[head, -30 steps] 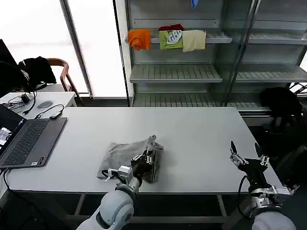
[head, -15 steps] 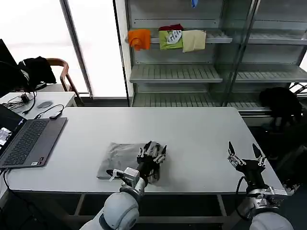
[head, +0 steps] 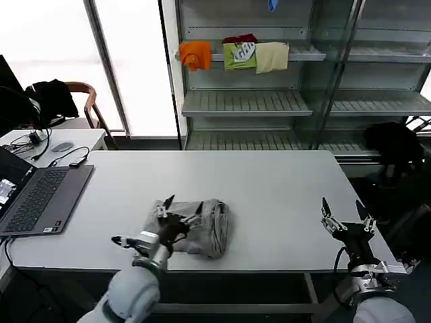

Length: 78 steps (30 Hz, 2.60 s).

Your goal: Fold and organize the clothes.

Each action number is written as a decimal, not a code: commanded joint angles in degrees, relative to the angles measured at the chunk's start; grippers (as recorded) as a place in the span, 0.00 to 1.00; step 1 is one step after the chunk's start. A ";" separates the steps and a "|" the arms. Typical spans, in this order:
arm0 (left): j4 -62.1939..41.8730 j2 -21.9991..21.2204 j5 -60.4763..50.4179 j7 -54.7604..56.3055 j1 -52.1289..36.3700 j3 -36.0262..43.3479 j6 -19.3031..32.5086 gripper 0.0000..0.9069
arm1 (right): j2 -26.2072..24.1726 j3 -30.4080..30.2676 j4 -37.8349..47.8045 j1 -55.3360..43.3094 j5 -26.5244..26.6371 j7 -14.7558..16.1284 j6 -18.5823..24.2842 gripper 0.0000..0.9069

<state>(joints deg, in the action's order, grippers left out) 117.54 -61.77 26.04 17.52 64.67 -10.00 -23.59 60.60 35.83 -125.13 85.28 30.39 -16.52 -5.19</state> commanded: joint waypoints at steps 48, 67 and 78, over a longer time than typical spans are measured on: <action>-12.45 -1.82 16.20 -11.26 3.35 -11.62 -1.12 0.01 | 0.29 -0.99 -0.20 -0.23 -0.73 0.10 -0.08 1.00; -7.93 0.96 14.11 -10.61 3.80 -12.63 2.31 0.00 | 0.61 -1.81 0.13 -1.62 -0.77 0.15 -0.05 1.00; -8.52 14.20 16.10 -10.94 4.17 -23.82 2.62 0.00 | 0.40 -2.51 0.36 -2.96 -0.66 0.16 -0.05 1.00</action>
<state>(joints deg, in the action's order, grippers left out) 108.98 -57.50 41.27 6.95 69.09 -25.74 -21.53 61.00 33.41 -124.84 82.61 29.67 -16.39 -5.25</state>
